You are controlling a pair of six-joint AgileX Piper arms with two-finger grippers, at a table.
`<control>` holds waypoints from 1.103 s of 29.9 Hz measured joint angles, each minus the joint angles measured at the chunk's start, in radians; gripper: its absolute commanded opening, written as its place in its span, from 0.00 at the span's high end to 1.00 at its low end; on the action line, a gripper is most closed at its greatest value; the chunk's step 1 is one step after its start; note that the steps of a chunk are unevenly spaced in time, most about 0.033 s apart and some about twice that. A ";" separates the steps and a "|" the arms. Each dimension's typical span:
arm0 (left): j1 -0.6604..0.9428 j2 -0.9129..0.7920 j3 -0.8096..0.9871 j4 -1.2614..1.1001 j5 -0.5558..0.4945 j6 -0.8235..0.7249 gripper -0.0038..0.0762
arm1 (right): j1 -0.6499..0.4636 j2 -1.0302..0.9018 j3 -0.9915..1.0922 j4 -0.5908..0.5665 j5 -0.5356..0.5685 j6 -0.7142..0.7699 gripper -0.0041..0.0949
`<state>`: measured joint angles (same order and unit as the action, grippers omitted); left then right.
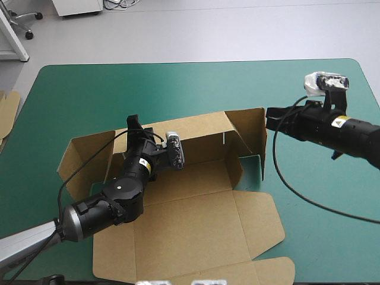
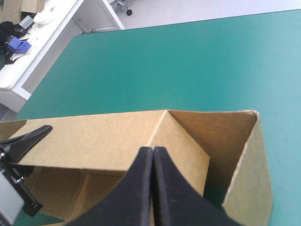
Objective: Fold the box
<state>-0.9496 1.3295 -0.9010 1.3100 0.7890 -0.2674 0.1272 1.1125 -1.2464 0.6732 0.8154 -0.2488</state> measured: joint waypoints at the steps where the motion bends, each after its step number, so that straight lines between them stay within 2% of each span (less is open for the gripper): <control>1: 0.000 0.000 0.001 0.000 0.000 0.000 0.97 | 0.000 0.033 -0.029 0.000 0.008 0.000 0.99; 7: 0.000 0.000 0.001 0.000 0.000 0.000 0.97 | -0.007 0.234 -0.188 -0.008 0.092 -0.001 0.99; 14: 0.000 0.000 0.001 0.002 0.002 0.000 0.97 | -0.072 0.407 -0.350 0.003 0.164 -0.001 0.99; 22: 0.000 0.010 0.001 0.008 0.003 0.007 0.97 | -0.082 0.513 -0.439 0.009 0.244 -0.001 0.99; 33: 0.000 0.010 0.001 0.008 0.003 0.008 0.97 | -0.082 0.575 -0.441 -0.023 0.241 -0.001 0.99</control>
<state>-0.9496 1.3391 -0.9001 1.3183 0.7921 -0.2595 0.0448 1.6876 -1.6875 0.6501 1.0562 -0.2496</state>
